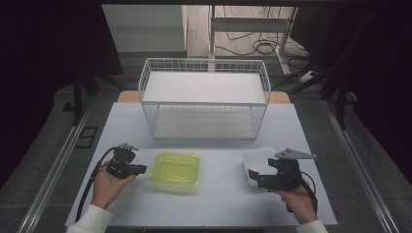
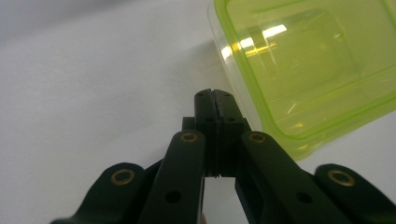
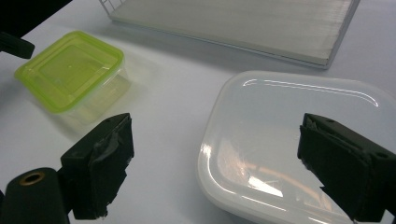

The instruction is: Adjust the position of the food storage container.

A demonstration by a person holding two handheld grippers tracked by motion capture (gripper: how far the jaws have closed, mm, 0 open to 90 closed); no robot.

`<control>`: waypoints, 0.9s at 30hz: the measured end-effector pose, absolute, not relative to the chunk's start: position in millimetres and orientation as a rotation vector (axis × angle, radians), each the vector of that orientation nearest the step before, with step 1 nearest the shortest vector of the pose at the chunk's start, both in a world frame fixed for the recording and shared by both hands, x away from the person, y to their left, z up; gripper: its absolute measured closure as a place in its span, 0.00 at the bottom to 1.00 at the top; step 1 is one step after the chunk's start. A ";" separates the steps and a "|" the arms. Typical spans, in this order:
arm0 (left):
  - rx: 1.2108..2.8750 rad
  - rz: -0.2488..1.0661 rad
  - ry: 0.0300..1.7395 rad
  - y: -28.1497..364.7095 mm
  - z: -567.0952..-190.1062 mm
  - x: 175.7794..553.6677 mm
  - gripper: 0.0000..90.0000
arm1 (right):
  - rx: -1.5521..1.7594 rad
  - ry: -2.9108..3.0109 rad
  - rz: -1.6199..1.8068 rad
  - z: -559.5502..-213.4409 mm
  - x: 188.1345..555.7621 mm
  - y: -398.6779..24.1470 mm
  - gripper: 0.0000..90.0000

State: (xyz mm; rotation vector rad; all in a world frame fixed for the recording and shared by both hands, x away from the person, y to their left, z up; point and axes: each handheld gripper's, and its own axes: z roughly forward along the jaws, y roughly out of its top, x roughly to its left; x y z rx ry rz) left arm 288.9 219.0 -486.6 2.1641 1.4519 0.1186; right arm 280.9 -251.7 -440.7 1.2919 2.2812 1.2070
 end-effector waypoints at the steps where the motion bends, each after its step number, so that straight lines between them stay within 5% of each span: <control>1: 2.164 0.119 1.452 219.0 -486.6 288.9 0.99 | 1.292 2.281 1.207 -440.7 280.9 -251.7 0.12; 27: 2.239 0.019 1.342 177.8 -494.8 288.6 0.99 | 1.299 2.287 1.173 -443.1 282.5 -251.0 0.12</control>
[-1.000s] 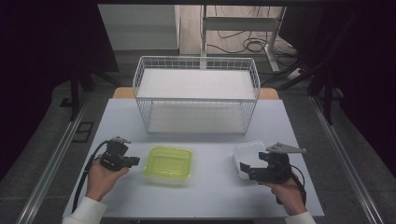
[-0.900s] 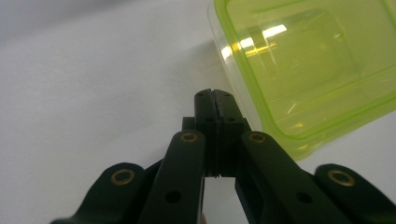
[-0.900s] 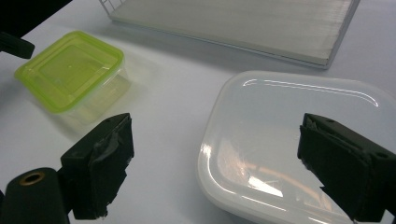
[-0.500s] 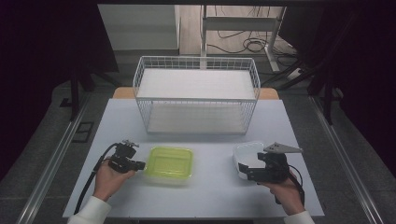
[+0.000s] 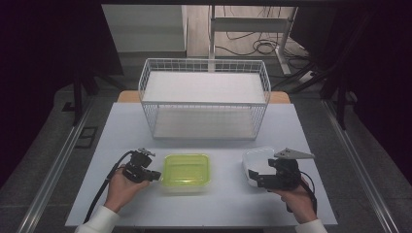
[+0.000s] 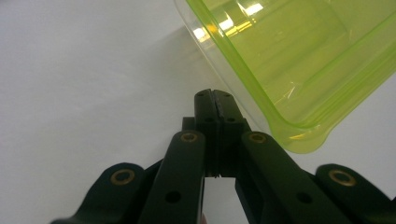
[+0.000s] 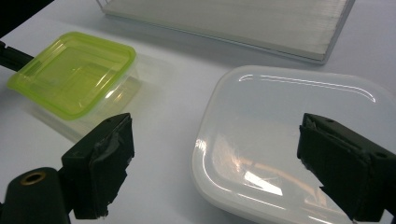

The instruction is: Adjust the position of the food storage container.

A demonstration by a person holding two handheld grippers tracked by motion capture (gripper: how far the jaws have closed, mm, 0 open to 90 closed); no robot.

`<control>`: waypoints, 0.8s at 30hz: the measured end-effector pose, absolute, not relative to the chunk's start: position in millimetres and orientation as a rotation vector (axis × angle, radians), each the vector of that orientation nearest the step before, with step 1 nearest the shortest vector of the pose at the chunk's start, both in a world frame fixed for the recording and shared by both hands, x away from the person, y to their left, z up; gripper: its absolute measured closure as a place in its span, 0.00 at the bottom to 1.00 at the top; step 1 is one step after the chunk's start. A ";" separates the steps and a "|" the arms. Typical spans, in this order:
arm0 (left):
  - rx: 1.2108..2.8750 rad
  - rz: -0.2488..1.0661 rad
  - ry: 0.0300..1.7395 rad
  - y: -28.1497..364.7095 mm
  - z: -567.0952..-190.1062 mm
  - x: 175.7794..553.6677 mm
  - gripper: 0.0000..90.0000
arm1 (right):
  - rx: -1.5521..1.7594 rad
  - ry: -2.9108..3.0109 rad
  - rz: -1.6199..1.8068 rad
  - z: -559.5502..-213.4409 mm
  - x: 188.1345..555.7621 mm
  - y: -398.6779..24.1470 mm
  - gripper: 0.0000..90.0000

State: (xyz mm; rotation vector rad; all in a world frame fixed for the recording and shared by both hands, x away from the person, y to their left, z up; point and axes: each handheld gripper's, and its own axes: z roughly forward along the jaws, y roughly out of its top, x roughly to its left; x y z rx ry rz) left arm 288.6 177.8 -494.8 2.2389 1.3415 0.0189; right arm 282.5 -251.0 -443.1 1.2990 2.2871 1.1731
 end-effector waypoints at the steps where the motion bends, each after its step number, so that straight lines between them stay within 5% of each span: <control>1: 2.239 0.017 1.342 176.5 -494.6 288.7 0.99 | 1.298 2.287 1.173 -443.4 282.5 -250.6 0.12; 12: 2.223 0.036 1.336 177.2 -492.5 289.9 0.97 | 1.289 2.298 1.170 -443.9 283.3 -248.2 0.12; 18: 2.065 0.180 1.392 207.6 -475.4 282.7 0.88 | 1.277 2.290 1.175 -439.1 283.2 -247.4 0.12; 24: 1.944 0.269 1.391 213.3 -456.3 274.7 0.43 | 1.261 2.297 1.189 -436.4 284.5 -242.3 0.12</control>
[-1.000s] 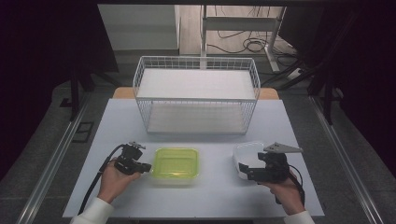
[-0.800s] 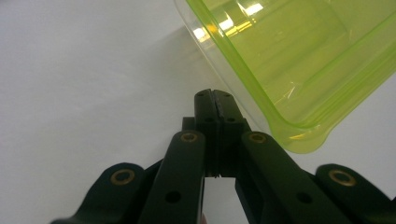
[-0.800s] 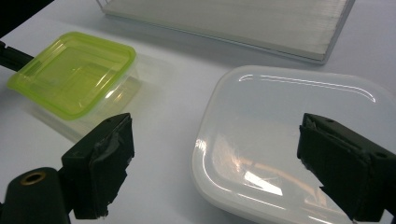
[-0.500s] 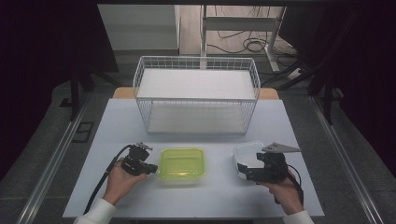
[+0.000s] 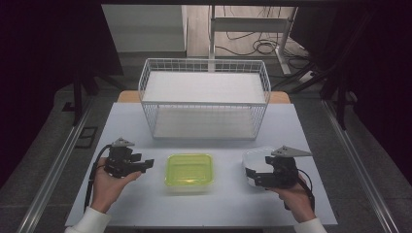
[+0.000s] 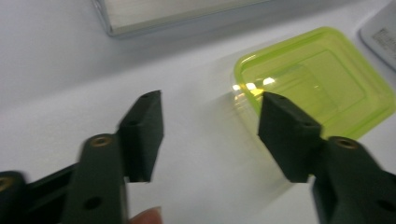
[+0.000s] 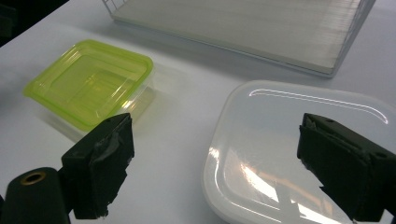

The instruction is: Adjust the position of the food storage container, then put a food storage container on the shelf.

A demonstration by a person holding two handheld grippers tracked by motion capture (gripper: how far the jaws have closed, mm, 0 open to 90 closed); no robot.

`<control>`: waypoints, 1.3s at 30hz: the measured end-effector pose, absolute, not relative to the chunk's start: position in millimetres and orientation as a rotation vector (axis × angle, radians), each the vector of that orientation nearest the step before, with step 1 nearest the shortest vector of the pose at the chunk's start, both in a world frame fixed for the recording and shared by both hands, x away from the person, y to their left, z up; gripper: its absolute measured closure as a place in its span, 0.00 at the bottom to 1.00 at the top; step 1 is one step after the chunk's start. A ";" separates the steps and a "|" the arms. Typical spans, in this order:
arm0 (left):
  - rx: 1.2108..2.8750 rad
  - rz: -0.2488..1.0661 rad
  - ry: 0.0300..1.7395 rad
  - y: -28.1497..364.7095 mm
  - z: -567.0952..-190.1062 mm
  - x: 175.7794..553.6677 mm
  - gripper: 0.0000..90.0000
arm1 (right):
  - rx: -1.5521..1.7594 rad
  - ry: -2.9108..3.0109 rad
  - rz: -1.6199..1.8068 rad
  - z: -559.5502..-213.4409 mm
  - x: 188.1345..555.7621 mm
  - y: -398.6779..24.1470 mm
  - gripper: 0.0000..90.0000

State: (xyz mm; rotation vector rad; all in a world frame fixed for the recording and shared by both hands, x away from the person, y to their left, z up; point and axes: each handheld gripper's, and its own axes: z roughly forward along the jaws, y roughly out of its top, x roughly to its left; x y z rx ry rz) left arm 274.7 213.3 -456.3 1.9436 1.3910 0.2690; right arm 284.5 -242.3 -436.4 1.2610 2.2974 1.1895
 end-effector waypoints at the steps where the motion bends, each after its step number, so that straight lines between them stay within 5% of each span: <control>1: 1.946 0.274 1.389 212.4 -454.8 274.0 0.41 | 1.260 2.300 1.187 -436.8 284.9 -241.5 0.12; 11: 1.904 0.208 1.373 211.6 -450.6 272.3 0.31 | 1.258 2.369 1.165 -438.5 285.7 -233.7 0.11; 39: 1.795 0.025 1.435 209.8 -464.1 282.5 0.28 | 1.312 2.463 1.179 -436.2 309.4 -164.0 0.13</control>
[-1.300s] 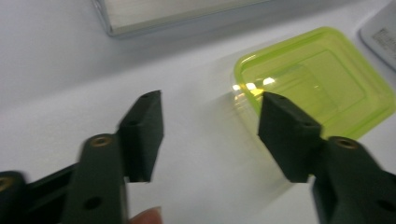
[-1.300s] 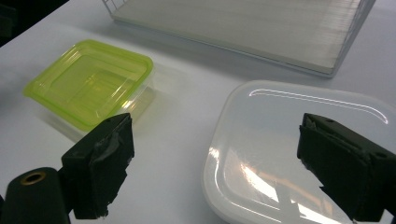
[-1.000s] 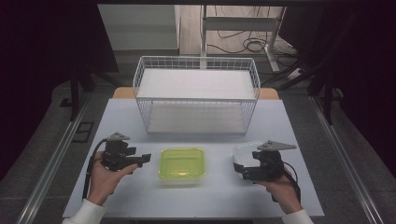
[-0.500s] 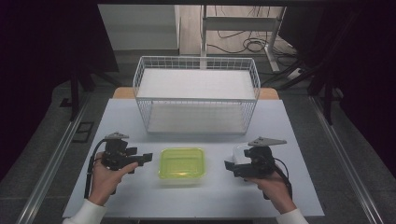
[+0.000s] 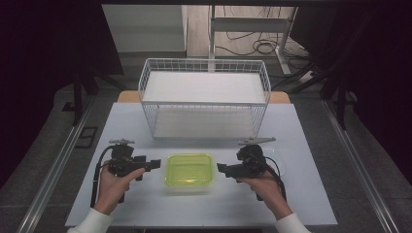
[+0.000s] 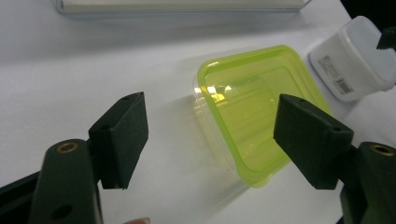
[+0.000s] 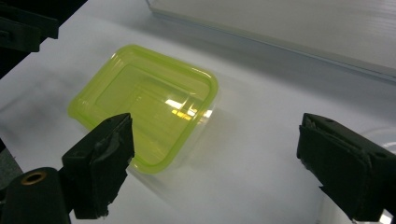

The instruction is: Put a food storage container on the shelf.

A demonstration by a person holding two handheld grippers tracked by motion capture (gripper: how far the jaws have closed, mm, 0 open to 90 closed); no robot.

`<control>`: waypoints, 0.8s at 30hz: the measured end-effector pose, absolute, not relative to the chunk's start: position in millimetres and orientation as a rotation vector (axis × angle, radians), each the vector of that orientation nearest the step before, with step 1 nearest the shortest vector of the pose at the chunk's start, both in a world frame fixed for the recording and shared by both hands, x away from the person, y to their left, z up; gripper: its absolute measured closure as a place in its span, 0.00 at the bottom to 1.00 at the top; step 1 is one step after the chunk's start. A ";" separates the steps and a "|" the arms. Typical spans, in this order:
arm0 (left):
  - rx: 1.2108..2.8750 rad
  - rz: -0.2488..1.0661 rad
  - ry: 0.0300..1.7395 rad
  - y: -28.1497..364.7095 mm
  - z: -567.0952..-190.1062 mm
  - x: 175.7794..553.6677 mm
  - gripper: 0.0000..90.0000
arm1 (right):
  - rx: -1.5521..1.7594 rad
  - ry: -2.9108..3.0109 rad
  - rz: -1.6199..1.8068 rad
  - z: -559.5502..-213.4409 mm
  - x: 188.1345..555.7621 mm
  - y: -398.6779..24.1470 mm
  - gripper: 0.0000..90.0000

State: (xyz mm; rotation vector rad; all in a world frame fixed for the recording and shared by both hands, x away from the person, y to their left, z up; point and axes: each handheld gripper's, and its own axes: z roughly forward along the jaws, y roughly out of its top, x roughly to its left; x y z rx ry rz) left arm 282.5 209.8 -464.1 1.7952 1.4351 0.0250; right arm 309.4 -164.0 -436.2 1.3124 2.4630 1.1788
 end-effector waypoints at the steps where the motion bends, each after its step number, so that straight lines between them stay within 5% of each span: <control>1: 1.795 0.018 1.438 208.9 -465.5 284.1 0.28 | 1.318 2.467 1.176 -437.1 310.3 -161.5 0.14; 13: 1.775 -0.082 1.450 202.1 -478.7 295.8 0.29 | 1.370 2.504 1.213 -445.3 323.9 -143.2 0.17; 24: 1.767 -0.184 1.429 199.9 -490.3 300.0 0.33 | 1.473 2.563 1.173 -468.3 333.4 -126.2 0.34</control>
